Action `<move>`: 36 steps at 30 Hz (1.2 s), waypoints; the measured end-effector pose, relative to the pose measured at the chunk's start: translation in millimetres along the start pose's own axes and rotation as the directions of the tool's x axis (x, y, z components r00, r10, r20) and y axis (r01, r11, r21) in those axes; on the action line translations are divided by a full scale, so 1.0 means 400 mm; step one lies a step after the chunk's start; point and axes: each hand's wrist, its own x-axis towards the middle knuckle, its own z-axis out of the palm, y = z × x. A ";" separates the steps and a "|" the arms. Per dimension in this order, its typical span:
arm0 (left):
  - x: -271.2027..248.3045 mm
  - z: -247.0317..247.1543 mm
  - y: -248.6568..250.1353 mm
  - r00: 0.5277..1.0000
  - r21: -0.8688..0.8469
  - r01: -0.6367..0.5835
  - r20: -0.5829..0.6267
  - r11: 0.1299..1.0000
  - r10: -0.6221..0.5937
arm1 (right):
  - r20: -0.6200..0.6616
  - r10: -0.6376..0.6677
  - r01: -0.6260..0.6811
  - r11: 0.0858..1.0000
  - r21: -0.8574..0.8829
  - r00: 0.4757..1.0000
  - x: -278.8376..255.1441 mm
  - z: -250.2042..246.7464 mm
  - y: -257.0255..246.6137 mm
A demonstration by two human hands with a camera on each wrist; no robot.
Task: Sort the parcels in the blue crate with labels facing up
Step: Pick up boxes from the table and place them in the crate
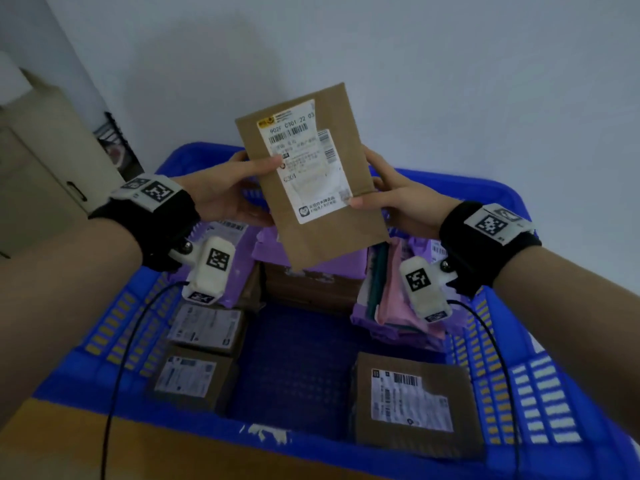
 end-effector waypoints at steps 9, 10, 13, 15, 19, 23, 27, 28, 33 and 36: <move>0.037 -0.061 0.039 0.997 -0.072 -0.074 0.013 0.995 0.075 | -0.087 0.028 -0.027 1.000 0.015 0.996 0.010 -0.003 -0.036; 0.037 -0.070 0.040 0.997 -0.088 -0.073 0.032 0.993 0.077 | -0.130 0.037 -0.034 0.999 0.030 0.991 0.004 0.002 -0.039; 0.038 -0.092 0.036 0.991 -0.134 -0.081 0.093 0.988 0.094 | -0.231 0.055 -0.028 0.992 0.121 0.971 -0.009 0.015 -0.034; 0.041 -0.104 0.027 0.987 -0.167 -0.090 0.118 0.982 0.111 | -0.254 0.079 -0.034 0.984 0.177 0.964 -0.018 0.029 -0.020; 0.034 -0.123 0.009 0.979 -0.211 -0.093 0.159 0.973 0.128 | -0.269 0.097 -0.031 0.971 0.238 0.958 -0.035 0.078 -0.001; 0.013 -0.154 -0.001 0.972 -0.108 -0.059 0.220 0.992 0.082 | -0.306 0.074 0.024 0.952 0.306 0.949 -0.051 0.097 0.009; 0.001 -0.203 0.001 0.971 0.009 -0.087 0.225 0.996 0.083 | -0.259 0.129 -0.036 0.942 0.335 0.957 -0.092 0.085 0.022; -0.005 -0.207 0.002 0.964 0.055 -0.080 0.258 0.995 0.063 | -0.239 0.141 -0.057 0.943 0.327 0.961 -0.104 0.082 0.024; -0.023 -0.198 -0.018 0.874 0.364 0.010 0.450 0.931 -0.185 | -0.099 0.224 -0.194 0.950 0.245 0.970 -0.151 0.048 0.046; -0.025 -0.184 -0.046 0.815 0.489 0.084 0.468 0.868 -0.342 | -0.037 0.317 -0.310 0.942 0.130 0.948 -0.165 0.040 0.067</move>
